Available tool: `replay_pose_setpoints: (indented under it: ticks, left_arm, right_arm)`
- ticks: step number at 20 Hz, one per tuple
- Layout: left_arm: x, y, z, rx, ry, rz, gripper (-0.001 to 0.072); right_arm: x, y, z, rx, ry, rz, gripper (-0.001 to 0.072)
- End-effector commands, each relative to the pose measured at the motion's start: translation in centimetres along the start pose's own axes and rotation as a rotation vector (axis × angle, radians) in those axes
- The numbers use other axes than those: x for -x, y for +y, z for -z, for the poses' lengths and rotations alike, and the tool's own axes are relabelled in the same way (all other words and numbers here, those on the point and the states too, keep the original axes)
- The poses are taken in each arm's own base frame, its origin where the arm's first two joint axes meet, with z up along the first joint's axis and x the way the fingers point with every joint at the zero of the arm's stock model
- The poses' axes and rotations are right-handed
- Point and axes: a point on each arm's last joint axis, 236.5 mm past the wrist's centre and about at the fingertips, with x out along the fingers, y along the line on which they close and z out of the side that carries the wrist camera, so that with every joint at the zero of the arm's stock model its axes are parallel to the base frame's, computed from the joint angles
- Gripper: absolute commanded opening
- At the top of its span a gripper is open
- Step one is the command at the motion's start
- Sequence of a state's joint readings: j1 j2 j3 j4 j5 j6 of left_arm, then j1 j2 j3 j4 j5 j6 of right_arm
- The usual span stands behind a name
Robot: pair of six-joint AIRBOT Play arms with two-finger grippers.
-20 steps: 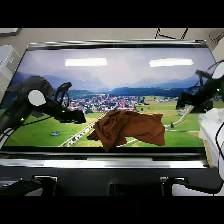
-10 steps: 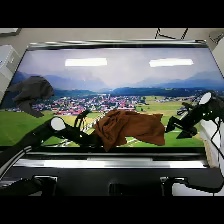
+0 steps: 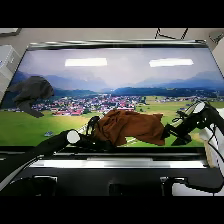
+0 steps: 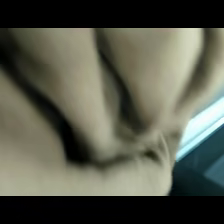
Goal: Fold the clothes and pants, and hang the long-sleeved shirts on hangers.
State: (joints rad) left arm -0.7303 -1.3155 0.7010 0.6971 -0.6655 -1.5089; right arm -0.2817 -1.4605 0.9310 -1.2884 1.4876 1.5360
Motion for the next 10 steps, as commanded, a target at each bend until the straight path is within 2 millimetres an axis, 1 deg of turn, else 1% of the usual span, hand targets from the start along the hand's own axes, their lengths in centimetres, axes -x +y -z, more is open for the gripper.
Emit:
replay_pose_setpoints:
  ticks: [1,2,5,6,7,8,9,10]
  left_arm:
    - [-0.9,0.3,-0.8,0.032,-0.042,-0.014,0.0142]
    - [-0.7,0.1,-0.8,0.029,-0.044,-0.011,0.0027]
    - [0.0,-0.6,-1.2,-0.003,-0.065,0.005,0.0024]
    - [0.4,-1.0,-1.3,-0.028,-0.075,0.012,0.0024]
    - [0.9,-1.4,-1.6,-0.049,-0.089,0.021,0.0023]
    - [1.5,-1.7,-2.0,-0.06,-0.107,0.027,0.0024]
    - [2.3,-1.8,-2.5,-0.076,-0.129,0.03,0.0023]
    - [3.3,-2.1,-3.2,-0.112,-0.158,0.037,0.0023]
  right_arm:
    - [-1.2,0.3,-0.1,-0.008,-0.011,-0.027,0.0666]
    - [-1.4,0.6,-0.4,-0.01,-0.023,-0.043,0.0666]
    - [-1.7,3.0,-1.0,-0.011,-0.054,-0.151,0.0665]
    - [-1.9,3.5,-1.2,-0.019,-0.06,-0.176,0.0653]
    - [-2.1,3.6,-1.2,-0.026,-0.064,-0.185,0.0565]
    - [-2.2,3.7,-1.4,-0.03,-0.072,-0.189,0.0381]
    - [-2.1,3.8,-1.4,-0.03,-0.073,-0.193,0.0097]
    - [-1.8,4.0,-1.4,-0.024,-0.081,-0.199,0.0044]
